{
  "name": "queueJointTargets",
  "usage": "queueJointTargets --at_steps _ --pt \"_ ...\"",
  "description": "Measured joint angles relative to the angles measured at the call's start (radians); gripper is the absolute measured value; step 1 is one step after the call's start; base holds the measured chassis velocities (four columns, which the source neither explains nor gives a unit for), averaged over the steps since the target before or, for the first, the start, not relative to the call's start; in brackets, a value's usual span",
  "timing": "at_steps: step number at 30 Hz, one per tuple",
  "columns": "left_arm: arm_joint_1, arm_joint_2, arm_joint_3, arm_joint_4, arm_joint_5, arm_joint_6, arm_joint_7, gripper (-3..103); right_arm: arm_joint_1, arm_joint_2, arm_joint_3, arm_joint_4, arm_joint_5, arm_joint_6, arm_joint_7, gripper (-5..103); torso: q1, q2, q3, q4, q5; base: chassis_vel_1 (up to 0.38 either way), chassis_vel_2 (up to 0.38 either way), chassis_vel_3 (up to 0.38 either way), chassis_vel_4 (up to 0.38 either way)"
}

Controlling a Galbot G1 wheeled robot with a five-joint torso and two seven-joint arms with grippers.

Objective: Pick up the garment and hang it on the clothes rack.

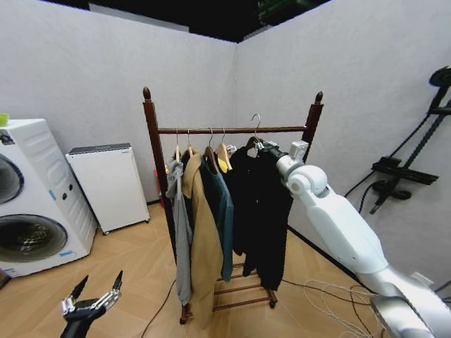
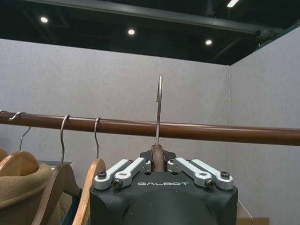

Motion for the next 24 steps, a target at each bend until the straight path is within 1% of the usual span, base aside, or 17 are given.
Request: queueJointTargets --at_steps 3,5,8,13,14,17,24 --pt "0.000 0.000 0.000 0.000 0.000 0.000 0.000 100 0.024 0.009 -0.022 -0.022 0.011 -0.014 0.004 10 0.000 0.000 0.000 0.0000 -0.0001 0.000 0.000 0.000 0.000" --pt "0.000 0.000 0.000 0.000 0.000 0.000 0.000 100 0.057 0.015 -0.056 -0.054 0.032 -0.026 0.007 10 0.000 0.000 0.000 0.0000 -0.0001 0.000 0.000 0.000 0.000" --pt "0.000 0.000 0.000 0.000 0.000 0.000 0.000 100 0.067 0.016 -0.065 -0.065 0.033 -0.027 0.005 10 0.000 0.000 0.000 0.0000 -0.0001 0.000 0.000 0.000 0.000" --pt "0.000 0.000 0.000 0.000 0.000 0.000 0.000 100 0.149 0.021 -0.143 -0.142 0.043 -0.028 -0.010 10 0.000 0.000 0.000 -0.0002 0.0000 0.000 0.000 0.000 0.000" --pt "0.000 0.000 0.000 0.000 0.000 0.000 0.000 100 0.149 0.021 -0.143 -0.142 0.043 -0.028 -0.010 10 0.000 0.000 0.000 -0.0002 0.0000 0.000 0.000 0.000 0.000" --pt "0.000 0.000 0.000 0.000 0.000 0.000 0.000 100 0.207 0.039 -0.186 -0.196 0.045 -0.024 -0.016 10 0.000 0.000 0.000 0.0000 -0.0003 0.000 0.000 0.000 0.000" --pt "0.000 0.000 0.000 0.000 0.000 0.000 0.000 100 0.237 0.058 -0.223 -0.239 0.048 -0.027 -0.020 10 0.000 0.000 0.000 0.0000 -0.0001 0.000 0.000 0.000 0.000"
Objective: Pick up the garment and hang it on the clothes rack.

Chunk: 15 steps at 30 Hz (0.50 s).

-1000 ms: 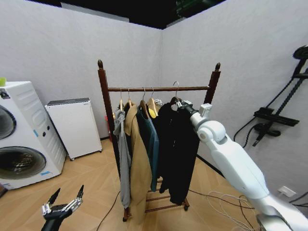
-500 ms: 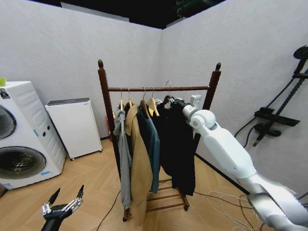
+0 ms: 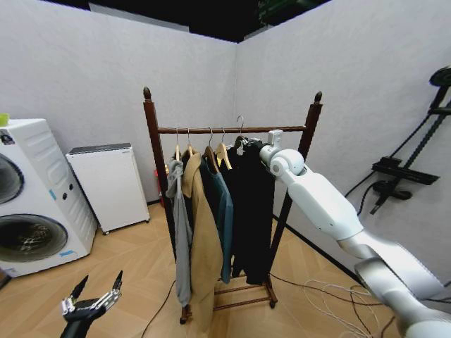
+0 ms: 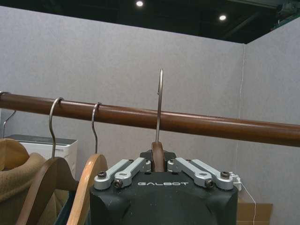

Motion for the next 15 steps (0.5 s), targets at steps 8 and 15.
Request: queueJointTargets --at_steps 8,15 --pt "0.000 0.000 0.000 0.000 0.000 0.000 0.000 100 -0.017 -0.003 -0.004 -0.001 -0.001 -0.006 -0.003 10 0.000 0.000 0.000 -0.0001 0.0001 0.000 0.000 0.000 0.000" --pt "0.000 0.000 0.000 0.000 0.000 0.000 0.000 100 -0.046 -0.008 0.010 0.004 -0.010 -0.012 -0.006 7 0.000 0.000 0.000 -0.0001 0.0001 0.000 0.000 0.000 0.000"
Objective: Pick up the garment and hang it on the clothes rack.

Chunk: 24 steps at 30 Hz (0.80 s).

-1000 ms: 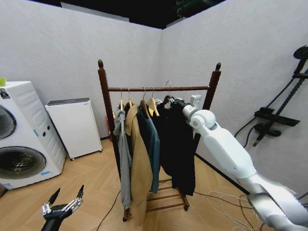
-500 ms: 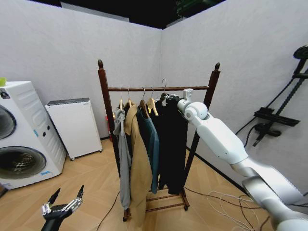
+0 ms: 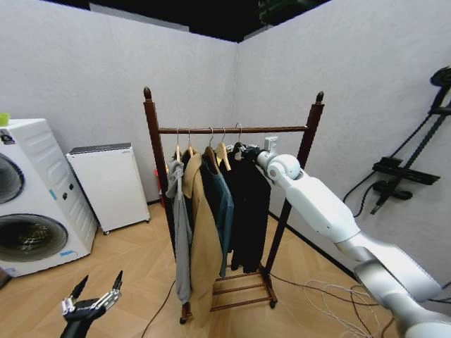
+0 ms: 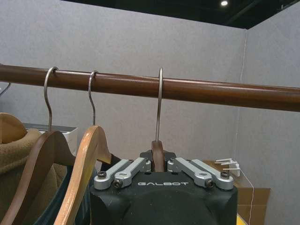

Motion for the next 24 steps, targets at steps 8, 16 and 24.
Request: queueJointTargets --at_steps 8,16,24 --pt "0.000 0.000 0.000 0.000 0.000 0.000 0.000 100 -0.028 -0.006 0.049 0.037 -0.007 0.016 0.000 36 0.000 0.000 0.000 0.0003 -0.0002 0.000 0.000 0.000 0.000" --pt "0.000 0.000 0.000 0.000 0.000 0.000 0.000 100 -0.185 -0.117 0.176 0.324 0.037 0.017 0.075 63 0.000 0.000 0.000 -0.0005 -0.0001 0.000 0.000 0.000 0.000" --pt "0.000 0.000 0.000 0.000 0.000 0.000 0.000 100 -0.546 -0.157 0.421 0.521 -0.058 -0.011 0.153 95 0.000 0.000 0.000 0.0000 0.0003 0.000 0.000 0.000 0.000"
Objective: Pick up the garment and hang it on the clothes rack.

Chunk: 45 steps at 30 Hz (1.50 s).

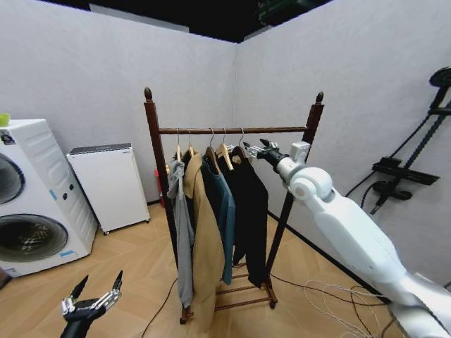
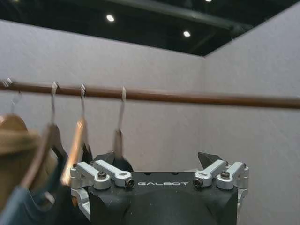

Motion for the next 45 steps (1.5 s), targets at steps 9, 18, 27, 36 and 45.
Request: queueJointTargets --at_steps 9,18,27,36,45 --pt "0.000 0.000 0.000 0.000 0.000 0.000 0.000 100 -0.480 0.070 0.337 0.112 -0.216 -0.024 -0.054 100 0.000 0.000 0.000 -0.0003 -0.0003 0.000 0.000 0.000 0.000" --pt "0.000 0.000 0.000 0.000 0.000 0.000 0.000 100 -0.608 0.112 0.422 0.180 -0.266 0.011 -0.070 100 0.000 0.000 0.000 0.0001 -0.0005 0.000 0.000 0.000 0.000" --pt "0.000 0.000 0.000 0.000 0.000 0.000 0.000 100 -0.645 0.127 0.446 0.211 -0.277 0.053 -0.066 100 0.000 0.000 0.000 0.0000 -0.0005 0.076 -0.074 -0.071 0.085" --pt "0.000 0.000 0.000 0.000 0.000 0.000 0.000 100 -0.696 0.145 0.468 0.267 -0.289 0.059 -0.064 100 0.000 0.000 0.000 0.0004 -0.0006 -0.004 -0.034 -0.024 -0.011" --pt "0.000 0.000 0.000 0.000 0.000 0.000 0.000 100 -0.858 0.242 0.541 0.293 -0.373 0.133 -0.086 100 0.000 0.000 0.000 -0.0003 -0.0004 -0.088 -0.056 -0.060 -0.089"
